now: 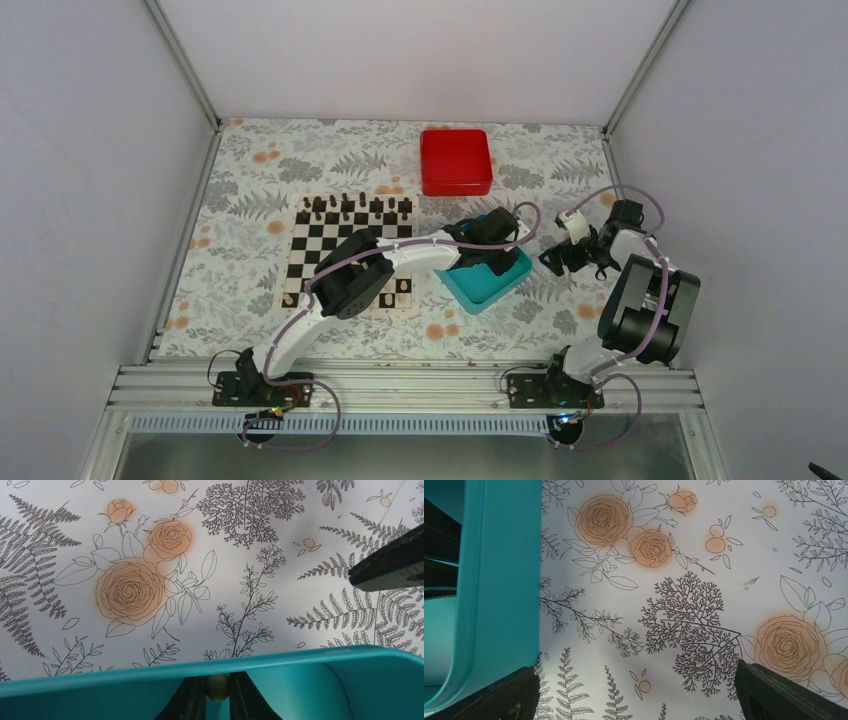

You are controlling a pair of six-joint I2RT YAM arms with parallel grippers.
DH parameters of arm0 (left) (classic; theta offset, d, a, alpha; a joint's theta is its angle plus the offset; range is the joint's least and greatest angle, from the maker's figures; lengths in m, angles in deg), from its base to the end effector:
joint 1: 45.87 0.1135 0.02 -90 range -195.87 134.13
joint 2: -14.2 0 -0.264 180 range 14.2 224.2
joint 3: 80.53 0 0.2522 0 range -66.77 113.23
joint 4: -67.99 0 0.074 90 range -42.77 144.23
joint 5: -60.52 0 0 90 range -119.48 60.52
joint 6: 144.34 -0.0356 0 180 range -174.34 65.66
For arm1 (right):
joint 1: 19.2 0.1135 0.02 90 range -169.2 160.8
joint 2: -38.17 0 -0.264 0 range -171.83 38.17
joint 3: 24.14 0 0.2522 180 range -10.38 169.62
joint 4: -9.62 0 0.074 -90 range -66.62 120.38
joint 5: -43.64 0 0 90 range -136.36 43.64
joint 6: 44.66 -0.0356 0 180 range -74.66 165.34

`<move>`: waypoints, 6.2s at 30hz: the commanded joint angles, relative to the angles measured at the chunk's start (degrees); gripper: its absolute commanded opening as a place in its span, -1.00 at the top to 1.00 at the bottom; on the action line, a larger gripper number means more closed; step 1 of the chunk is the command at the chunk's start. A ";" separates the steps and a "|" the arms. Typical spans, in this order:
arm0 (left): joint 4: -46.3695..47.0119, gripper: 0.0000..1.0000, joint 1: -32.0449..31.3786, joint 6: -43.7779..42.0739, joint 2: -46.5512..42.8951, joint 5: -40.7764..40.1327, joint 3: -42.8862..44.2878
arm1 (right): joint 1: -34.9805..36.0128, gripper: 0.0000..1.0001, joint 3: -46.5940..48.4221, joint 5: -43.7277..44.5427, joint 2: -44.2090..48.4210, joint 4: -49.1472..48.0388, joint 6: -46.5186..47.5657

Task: Set up the chess pieces on the board
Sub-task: Pick up the chess piece from the storage box, then place the chess piece on the chessboard, then reset both arms

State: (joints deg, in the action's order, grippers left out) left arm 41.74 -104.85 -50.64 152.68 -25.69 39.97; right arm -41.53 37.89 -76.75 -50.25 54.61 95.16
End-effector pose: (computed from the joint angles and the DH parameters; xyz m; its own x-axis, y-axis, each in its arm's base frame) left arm 0.2742 -0.4606 0.1343 -0.4155 0.5660 -0.7121 0.8545 0.5112 -0.0923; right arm 0.2585 -0.0867 0.1661 -0.7018 -0.4242 -0.5723 -0.5547 0.8295 0.0654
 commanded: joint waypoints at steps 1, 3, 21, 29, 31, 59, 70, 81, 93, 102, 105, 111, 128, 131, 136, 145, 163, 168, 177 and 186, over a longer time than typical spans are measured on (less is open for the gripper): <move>0.59 0.83 0.00 -0.25 0.07 -0.32 1.93 | -0.70 -1.00 0.16 -1.87 -0.78 -0.01 0.89; 0.46 0.87 0.01 -0.58 -0.55 -0.79 1.45 | -0.70 -1.00 0.22 -1.73 -0.85 0.06 0.89; -0.72 0.95 2.20 -8.03 -19.27 0.35 -16.78 | -0.70 -1.00 2.21 -1.17 -0.79 1.40 0.46; -6.79 0.94 11.69 -14.27 -39.08 -1.06 -29.18 | -0.70 -1.00 3.65 -0.29 -0.85 1.95 -0.28; -7.39 0.94 15.68 -15.39 -43.71 -1.57 -33.02 | -0.70 -1.00 4.58 -0.54 -1.25 2.46 -0.62; -18.79 0.94 65.56 -46.21 -78.52 30.88 -70.43 | -0.70 -1.00 7.09 2.80 -6.46 2.32 -1.29; -19.50 0.95 69.79 -56.63 -71.78 30.70 -74.42 | -0.70 -1.00 6.44 4.10 -6.54 1.55 -2.26; -21.71 0.95 73.43 -65.43 -74.36 28.36 -77.95 | -0.70 -1.00 6.84 4.63 -8.97 1.26 -2.92; -20.74 0.95 77.93 -68.96 -71.50 30.33 -79.30 | -0.70 -1.00 5.96 5.08 -8.81 0.73 -3.24; -20.23 0.95 78.14 -68.88 -70.45 31.25 -78.81 | -0.70 -1.00 4.84 5.77 -9.05 -0.28 -3.32; -19.81 0.94 78.14 -68.74 -69.53 31.69 -78.47 | -0.74 -1.00 4.64 5.91 -9.21 -0.47 -3.41; -19.59 0.94 78.14 -68.54 -67.45 32.16 -77.63 | -0.70 -1.00 4.46 6.33 -9.32 -0.76 -3.33; -19.72 0.93 78.10 -67.43 -65.54 33.38 -75.12 | -0.70 -1.00 4.05 6.58 -10.35 -1.66 -3.50; -19.81 0.92 78.06 -67.66 -64.81 33.34 -75.37 | -0.70 -1.00 3.82 6.70 -10.45 -1.86 -3.41; -19.40 0.91 78.05 -67.58 -64.91 33.08 -75.65 | -0.68 -1.00 4.02 6.61 -10.63 -1.87 -3.50; -19.33 0.79 78.04 -67.57 -64.20 32.97 -75.45 | -0.70 -1.00 4.11 6.96 -10.62 -1.75 -3.42; -21.24 0.48 78.05 -67.77 -66.93 33.14 -75.21 | -0.70 -1.00 4.18 6.97 -11.27 -2.13 -3.24; -28.32 0.39 78.22 -69.69 -71.92 32.00 -69.57 | -0.82 -1.00 5.44 5.86 -9.73 -0.08 -2.72; -37.90 -1.00 85.05 -70.76 -80.37 37.16 -52.91 | -1.14 -1.00 7.96 3.85 -5.58 2.92 -1.85; -36.92 -1.00 85.52 -69.55 -79.45 37.56 -52.10 | -1.27 -1.00 5.03 4.59 -2.15 0.49 0.06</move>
State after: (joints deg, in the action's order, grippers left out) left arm 5.58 -19.63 -120.05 73.10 9.39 -11.81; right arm -42.16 44.43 -71.35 -54.79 56.44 93.79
